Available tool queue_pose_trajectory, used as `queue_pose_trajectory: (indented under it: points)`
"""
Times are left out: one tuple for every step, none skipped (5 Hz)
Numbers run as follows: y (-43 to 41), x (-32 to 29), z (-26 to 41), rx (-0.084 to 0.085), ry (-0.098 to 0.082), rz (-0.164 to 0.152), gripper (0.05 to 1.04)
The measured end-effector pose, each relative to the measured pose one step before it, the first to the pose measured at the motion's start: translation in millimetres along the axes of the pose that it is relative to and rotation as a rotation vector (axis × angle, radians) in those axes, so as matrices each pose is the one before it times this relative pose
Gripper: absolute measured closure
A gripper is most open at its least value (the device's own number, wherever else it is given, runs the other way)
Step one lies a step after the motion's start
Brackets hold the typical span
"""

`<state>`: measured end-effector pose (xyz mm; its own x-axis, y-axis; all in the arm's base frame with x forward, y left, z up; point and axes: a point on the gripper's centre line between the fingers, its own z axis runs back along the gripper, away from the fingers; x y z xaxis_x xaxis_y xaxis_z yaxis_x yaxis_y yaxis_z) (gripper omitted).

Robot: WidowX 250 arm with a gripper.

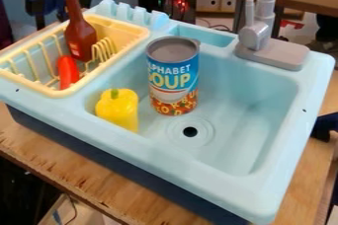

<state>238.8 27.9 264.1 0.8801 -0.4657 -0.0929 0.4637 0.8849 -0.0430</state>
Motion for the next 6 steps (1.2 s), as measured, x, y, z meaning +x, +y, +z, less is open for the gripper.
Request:
queue_pose_trajectory:
  points:
    - [1.58, 1.87, -5.97, -0.0138, 0.0203, 0.0026, 0.083]
    - [16.19, 14.37, -9.99, 0.0490, -0.0159, 0.0556, 0.083]
    - [12.46, 11.25, -11.34, 0.0338, 0.0057, 0.0347, 0.083]
    - [12.61, 17.22, -15.40, 0.0301, -0.0036, 0.0721, 0.083]
    - [11.24, 13.22, -13.62, 0.0354, 0.0156, 0.0381, 0.083]
    - [12.62, 11.79, -12.50, 0.0250, 0.0186, 0.0428, 0.083]
